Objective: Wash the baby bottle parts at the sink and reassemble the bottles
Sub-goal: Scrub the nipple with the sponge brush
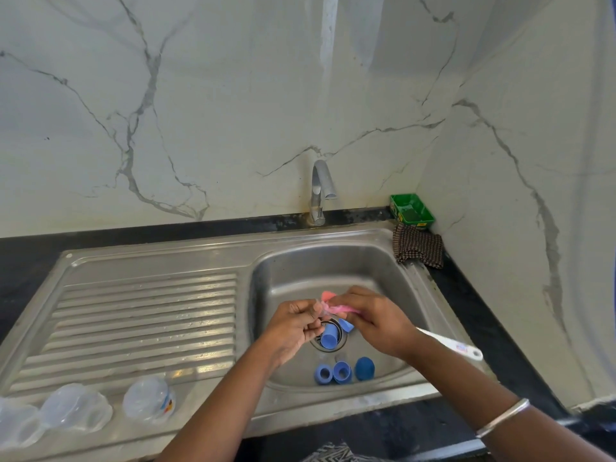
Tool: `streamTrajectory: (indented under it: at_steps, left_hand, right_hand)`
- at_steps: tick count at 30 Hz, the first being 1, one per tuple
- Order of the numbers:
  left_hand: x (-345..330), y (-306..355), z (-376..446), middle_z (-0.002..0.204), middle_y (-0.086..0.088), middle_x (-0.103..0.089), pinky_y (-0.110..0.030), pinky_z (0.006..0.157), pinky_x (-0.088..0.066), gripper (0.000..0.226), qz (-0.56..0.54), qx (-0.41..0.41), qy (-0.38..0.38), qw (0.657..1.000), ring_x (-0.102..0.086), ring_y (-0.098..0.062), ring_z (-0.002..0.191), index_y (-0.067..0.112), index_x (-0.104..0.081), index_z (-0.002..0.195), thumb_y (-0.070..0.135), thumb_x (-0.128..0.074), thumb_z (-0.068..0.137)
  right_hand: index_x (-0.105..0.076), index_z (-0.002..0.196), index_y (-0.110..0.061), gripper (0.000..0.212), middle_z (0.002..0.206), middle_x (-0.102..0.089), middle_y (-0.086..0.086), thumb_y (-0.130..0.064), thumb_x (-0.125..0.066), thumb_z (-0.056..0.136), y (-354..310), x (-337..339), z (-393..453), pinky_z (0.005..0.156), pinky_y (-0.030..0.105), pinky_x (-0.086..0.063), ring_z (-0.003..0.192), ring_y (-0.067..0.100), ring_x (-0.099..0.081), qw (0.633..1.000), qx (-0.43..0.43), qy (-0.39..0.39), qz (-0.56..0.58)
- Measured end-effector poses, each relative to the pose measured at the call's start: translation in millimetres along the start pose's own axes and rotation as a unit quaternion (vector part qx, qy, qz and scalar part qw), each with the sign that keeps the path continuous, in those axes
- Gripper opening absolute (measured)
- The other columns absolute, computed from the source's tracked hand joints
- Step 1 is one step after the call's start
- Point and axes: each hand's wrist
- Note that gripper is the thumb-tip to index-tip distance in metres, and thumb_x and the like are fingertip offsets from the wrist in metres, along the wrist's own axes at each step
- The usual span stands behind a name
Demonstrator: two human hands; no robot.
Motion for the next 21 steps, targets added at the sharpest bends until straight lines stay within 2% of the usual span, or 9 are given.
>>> streamTrajectory:
  at_steps: [2, 4, 7, 11, 13, 15, 17, 19, 21]
  left_hand:
    - [-0.5, 0.2, -1.0, 0.073, -0.007, -0.071, -0.024, 0.069, -0.058, 0.016, -0.024, 0.013, -0.014, 1.000, -0.059, -0.009, 0.063, 0.008, -0.078, 0.078, 0.020, -0.068, 0.078]
    - [-1.1, -1.0, -1.6, 0.071, -0.007, -0.070, -0.024, 0.069, -0.058, 0.017, -0.041, 0.017, -0.019, 0.999, -0.059, -0.010, 0.064, 0.010, -0.079, 0.074, 0.021, -0.068, 0.078]
    - [1.6, -1.7, -1.2, 0.071, -0.004, -0.070, -0.023, 0.070, -0.057, 0.021, -0.018, 0.001, -0.013, 1.000, -0.059, -0.011, 0.068, 0.013, -0.078, 0.070, 0.019, -0.066, 0.085]
    - [4.0, -4.5, -0.8, 0.080, 0.000, -0.073, -0.021, 0.075, -0.053, 0.019, 0.071, -0.050, -0.017, 0.996, -0.061, -0.006, 0.071, 0.011, -0.076, 0.086, 0.006, -0.061, 0.095]
    - [0.6, -3.3, -1.9, 0.083, 0.001, -0.073, -0.022, 0.078, -0.052, 0.011, 0.084, -0.091, -0.028, 0.992, -0.063, -0.007, 0.077, 0.011, -0.075, 0.095, 0.011, -0.064, 0.092]
    - [-1.3, -0.7, -2.8, 0.093, 0.001, -0.076, -0.020, 0.079, -0.052, 0.024, 0.063, -0.132, -0.022, 0.989, -0.068, -0.007, 0.086, 0.008, -0.073, 0.107, 0.018, -0.064, 0.087]
    - [0.3, 2.5, -1.3, 0.106, -0.002, -0.076, -0.018, 0.078, -0.053, 0.032, 0.037, -0.144, -0.007, 0.989, -0.070, -0.007, 0.095, 0.005, -0.068, 0.119, 0.015, -0.061, 0.089]
    - [3.6, 0.5, -0.4, 0.115, -0.005, -0.074, -0.018, 0.079, -0.053, 0.030, 0.037, -0.147, -0.006, 0.988, -0.070, -0.008, 0.101, 0.009, -0.070, 0.118, 0.015, -0.061, 0.090]
    - [6.8, -3.6, 0.9, 0.118, -0.002, -0.073, -0.018, 0.080, -0.053, 0.028, 0.040, -0.147, -0.005, 0.988, -0.069, -0.008, 0.103, 0.016, -0.073, 0.112, 0.018, -0.062, 0.087]
  right_hand:
    - [-0.069, 0.124, -0.028, 0.036, 0.101, -0.062, -0.007, -0.011, -0.064, 0.093, 2.7, 10.0, -3.2, 0.071, 0.040, -0.053, 0.092, 0.013, -0.061, 0.998, 0.039, -0.007, -0.056]
    - [-0.069, 0.122, -0.035, 0.037, 0.104, -0.062, -0.010, -0.014, -0.064, 0.092, 5.4, 19.0, -3.1, 0.065, 0.037, -0.054, 0.095, 0.013, -0.060, 0.992, 0.050, -0.009, -0.120]
    - [-0.065, 0.125, -0.041, 0.036, 0.109, -0.062, -0.012, -0.021, -0.061, 0.095, 6.8, 24.5, -4.4, 0.066, 0.037, -0.055, 0.101, 0.015, -0.059, 0.986, 0.029, 0.012, -0.167]
    - [-0.061, 0.132, -0.036, 0.040, 0.108, -0.062, -0.013, -0.021, -0.059, 0.095, -6.1, 18.4, -0.6, 0.067, 0.036, -0.055, 0.099, 0.010, -0.059, 0.994, 0.029, 0.031, -0.104]
    - [-0.063, 0.131, -0.035, 0.036, 0.109, -0.064, -0.012, -0.023, -0.060, 0.097, -12.3, 10.8, 3.4, 0.072, 0.036, -0.054, 0.098, 0.010, -0.060, 0.995, 0.029, 0.029, -0.087]
    - [-0.064, 0.130, -0.032, 0.034, 0.112, -0.066, -0.009, -0.023, -0.060, 0.097, -12.2, 2.7, 3.9, 0.078, 0.039, -0.055, 0.101, 0.011, -0.062, 0.999, -0.008, 0.040, -0.028]
    - [-0.064, 0.129, -0.029, 0.033, 0.119, -0.067, -0.011, -0.025, -0.059, 0.097, -9.9, -5.5, -0.3, 0.086, 0.043, -0.054, 0.108, 0.009, -0.063, 0.998, -0.042, 0.047, 0.031]
    - [-0.066, 0.128, -0.029, 0.032, 0.120, -0.066, -0.015, -0.023, -0.062, 0.096, -7.9, -10.3, -4.5, 0.091, 0.043, -0.053, 0.111, 0.005, -0.062, 0.995, -0.050, 0.051, 0.066]
    - [-0.067, 0.125, -0.032, 0.032, 0.115, -0.066, -0.017, -0.022, -0.063, 0.095, -5.3, -10.6, -6.2, 0.088, 0.044, -0.054, 0.107, 0.006, -0.062, 0.995, -0.050, 0.052, 0.070]
Point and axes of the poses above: each hand's wrist, its own z-axis towards the middle knuckle, its own x-axis out of the back of the hand, y = z × x
